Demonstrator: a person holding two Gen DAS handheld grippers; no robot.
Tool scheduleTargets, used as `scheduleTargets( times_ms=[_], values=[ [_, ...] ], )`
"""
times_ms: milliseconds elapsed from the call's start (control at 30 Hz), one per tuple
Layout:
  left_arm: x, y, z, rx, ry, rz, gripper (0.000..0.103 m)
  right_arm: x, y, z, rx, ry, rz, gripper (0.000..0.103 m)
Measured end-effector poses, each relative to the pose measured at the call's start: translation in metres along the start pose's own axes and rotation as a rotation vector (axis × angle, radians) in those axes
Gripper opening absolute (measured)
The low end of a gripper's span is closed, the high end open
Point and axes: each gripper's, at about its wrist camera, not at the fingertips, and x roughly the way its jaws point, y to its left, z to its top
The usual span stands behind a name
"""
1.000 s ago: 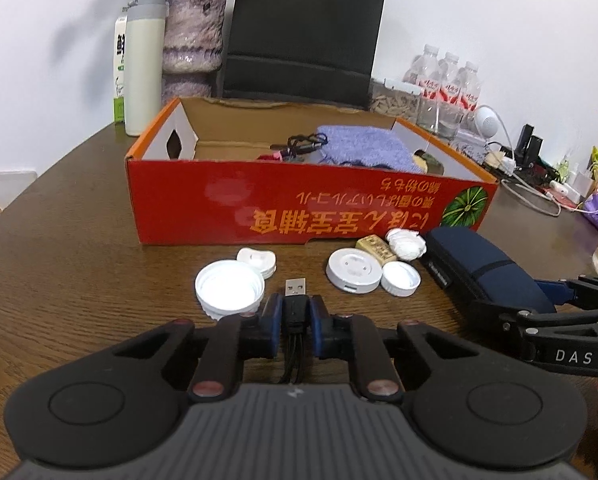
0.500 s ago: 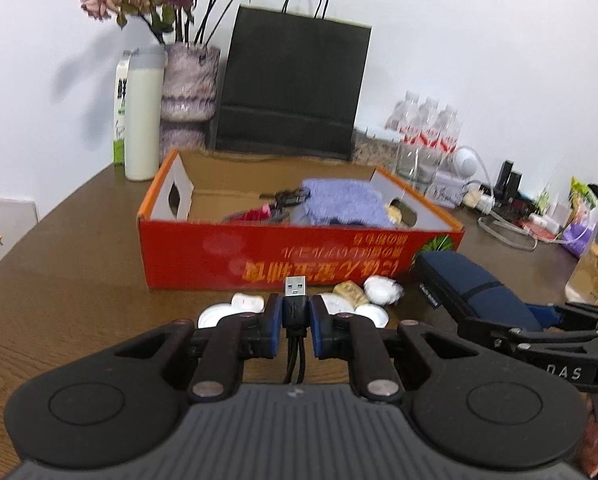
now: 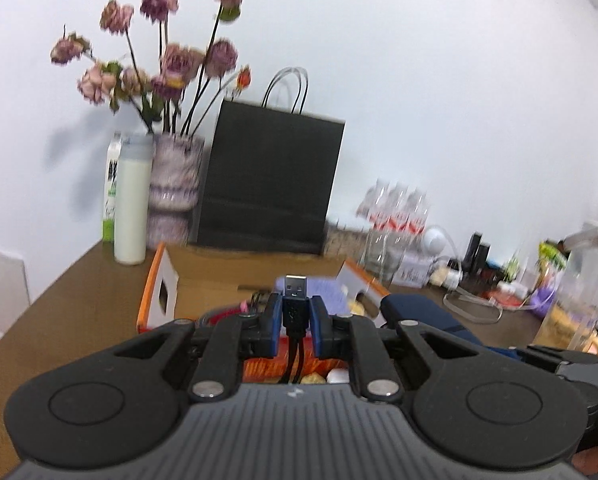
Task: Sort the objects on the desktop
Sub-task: 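Carry USB cable and navy pouch into the cardboard box and open both tools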
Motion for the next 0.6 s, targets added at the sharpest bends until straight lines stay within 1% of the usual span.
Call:
scheduleTargets(
  times_ms=[133,300,433,600],
  values=[
    [-0.004,0.000,0.015,-0.010,-0.046,-0.016,0.014,0.000,0.002,0.012,-0.007,-0.034,0.005,0.067],
    [0.004,0.002,0.039,-0.032,-0.095,-0.030,0.014,0.005,0.007,0.029,-0.017,-0.073,0.015,0.067],
    [0.020,0.002,0.057,-0.045,-0.120,-0.026,0.014,0.014,0.008,0.045,-0.026,-0.105,0.022,0.067],
    [0.049,0.009,0.076,-0.101,-0.122,-0.030,0.014,0.033,0.007,0.064,-0.035,-0.133,0.022,0.067]
  ],
)
